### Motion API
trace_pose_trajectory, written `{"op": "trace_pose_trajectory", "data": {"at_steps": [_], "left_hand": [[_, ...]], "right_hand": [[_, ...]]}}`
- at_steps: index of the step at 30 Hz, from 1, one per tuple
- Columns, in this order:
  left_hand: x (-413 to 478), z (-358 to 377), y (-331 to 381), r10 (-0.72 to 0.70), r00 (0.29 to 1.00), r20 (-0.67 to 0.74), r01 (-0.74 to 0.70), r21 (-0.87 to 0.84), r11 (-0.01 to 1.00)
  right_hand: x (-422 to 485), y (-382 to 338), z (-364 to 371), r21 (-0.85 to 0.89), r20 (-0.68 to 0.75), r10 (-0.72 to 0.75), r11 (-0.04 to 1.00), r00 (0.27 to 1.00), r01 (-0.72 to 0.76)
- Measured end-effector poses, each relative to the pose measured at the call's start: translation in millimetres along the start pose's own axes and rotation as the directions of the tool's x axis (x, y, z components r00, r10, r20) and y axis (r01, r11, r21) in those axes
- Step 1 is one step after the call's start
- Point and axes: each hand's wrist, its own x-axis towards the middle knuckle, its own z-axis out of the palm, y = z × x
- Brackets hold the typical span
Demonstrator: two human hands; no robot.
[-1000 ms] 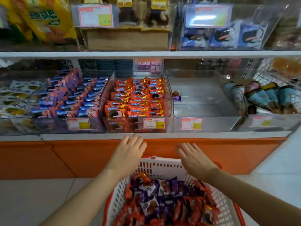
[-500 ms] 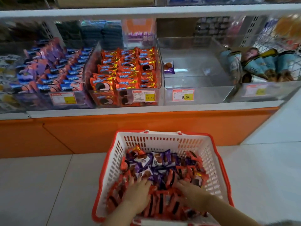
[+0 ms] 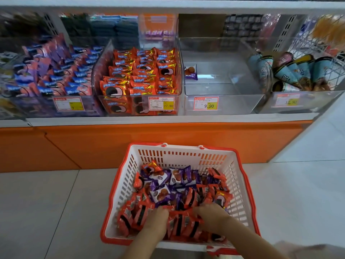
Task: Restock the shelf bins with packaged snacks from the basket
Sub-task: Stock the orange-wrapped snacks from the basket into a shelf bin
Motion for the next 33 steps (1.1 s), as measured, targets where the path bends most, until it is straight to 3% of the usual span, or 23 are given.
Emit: {"op": "trace_pose_trajectory", "data": {"at_steps": [4, 8, 11, 15, 17, 20, 24, 26, 28, 31, 33], "left_hand": [[-9.9, -2.6, -4.1, -0.019, 0.987, -0.157, 0.02, 0.003, 1.0], [-20.2, -29.2, -7.6, -0.064, 0.918, -0.391, 0.004, -0.152, 0.988], [-29.7, -65.1, -1.5, -0.107, 0.809, -0.578, -0.099, -0.313, 0.945], [-47.0, -108.0, 12.4, -0.175, 0.605, -0.776, -0.276, -0.411, 0.869], [-60.0, -127.2, 18.7, -0.22, 0.53, -0.819, -0.362, -0.453, 0.814], [-77.6, -149.9, 19.8, -0.296, 0.481, -0.825, -0.423, -0.515, 0.746], [-100.3, -173.3, 16.3, -0.325, 0.553, -0.767, -0.512, -0.62, 0.595], [-111.6, -185.5, 16.3, -0.301, 0.605, -0.737, -0.56, -0.663, 0.497], [-120.5, -197.0, 17.0, -0.261, 0.664, -0.7, -0.619, -0.711, 0.332], [-127.3, -212.4, 14.2, -0.264, 0.732, -0.628, -0.635, -0.769, 0.069], [-130.1, -219.1, 13.5, -0.245, 0.732, -0.636, -0.642, -0.764, 0.064]], "right_hand": [[-6.5, -5.0, -11.2, 0.145, -0.159, 0.085, 0.987, 0.984, -0.062], [-7.8, -9.9, -30.8, 0.356, -0.391, 0.205, 0.933, 0.897, -0.059], [-8.4, -18.9, -47.9, 0.529, -0.541, 0.283, 0.847, 0.792, 0.059], [-12.2, -43.7, -75.6, 0.672, -0.667, 0.325, 0.65, 0.67, 0.355], [-18.3, -56.6, -87.5, 0.659, -0.693, 0.248, 0.599, 0.677, 0.455], [-31.4, -70.6, -102.6, 0.726, -0.636, 0.119, 0.429, 0.763, 0.538], [-48.6, -86.2, -128.4, 0.777, -0.625, 0.155, 0.219, 0.765, 0.59], [-49.6, -89.8, -138.7, 0.768, -0.641, 0.215, 0.179, 0.737, 0.615], [-51.4, -91.7, -147.9, 0.765, -0.642, 0.251, 0.146, 0.725, 0.627], [-57.6, -90.8, -159.6, 0.75, -0.658, 0.272, 0.155, 0.702, 0.643], [-63.5, -88.8, -166.6, 0.721, -0.692, 0.266, 0.228, 0.671, 0.654]]}}
